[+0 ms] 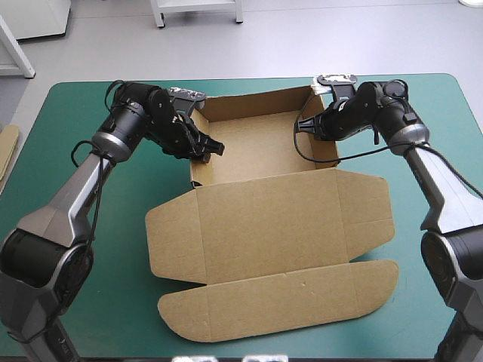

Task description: Fold the box

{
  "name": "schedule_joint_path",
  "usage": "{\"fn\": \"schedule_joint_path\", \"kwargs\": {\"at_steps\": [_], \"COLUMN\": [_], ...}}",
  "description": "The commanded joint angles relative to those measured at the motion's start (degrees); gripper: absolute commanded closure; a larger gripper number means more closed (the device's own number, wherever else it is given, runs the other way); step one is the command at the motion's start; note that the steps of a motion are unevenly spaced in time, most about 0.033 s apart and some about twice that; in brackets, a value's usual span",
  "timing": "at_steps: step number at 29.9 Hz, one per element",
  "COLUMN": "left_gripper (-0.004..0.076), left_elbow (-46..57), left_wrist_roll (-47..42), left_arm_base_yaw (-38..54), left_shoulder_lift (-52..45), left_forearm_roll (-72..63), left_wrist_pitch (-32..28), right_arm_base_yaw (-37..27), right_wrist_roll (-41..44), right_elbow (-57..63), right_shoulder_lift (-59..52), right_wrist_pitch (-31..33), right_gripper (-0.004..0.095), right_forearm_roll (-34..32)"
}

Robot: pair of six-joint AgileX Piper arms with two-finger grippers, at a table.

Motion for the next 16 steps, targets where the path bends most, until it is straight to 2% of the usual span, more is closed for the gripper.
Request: {"fn": "schedule_joint_path", "kwargs": {"at_steps": [1,5,10,16], "left_gripper": [0.0426,0.0570,0.0718,0.0733], "left_elbow": [-5.2,-6.0,-6.0,-6.0], "left_wrist_roll": [-2.2,-4.2,-3.9,-3.9], "left_arm_base_yaw": [-1.2,-1.8,-1.9,-2.0], "left_shoulder_lift": [-1.2,-0.8,0.9,5.2], "left_forearm_roll": [2.2,7.1,8.5,8.6], "left_wrist_pitch": [2.8,2.5,2.4,2.3], "right_arm_base_yaw": [0.3,0.3,0.3,0.4], "right_wrist_roll": [2.1,3.2,3.3,2.8], "right_elbow": [-1.6,-1.6,-1.6,-1.6], "right_shoulder_lift": [-2.3,-0.8,0.5,0.5], "right_wrist_pitch": [-1.6,1.0,1.7,1.2], "right_gripper": [0.0919,0.0919,0.0919,0.0919], "right_forearm_roll": [2.1,-0.8,-1.2,-2.9]}}
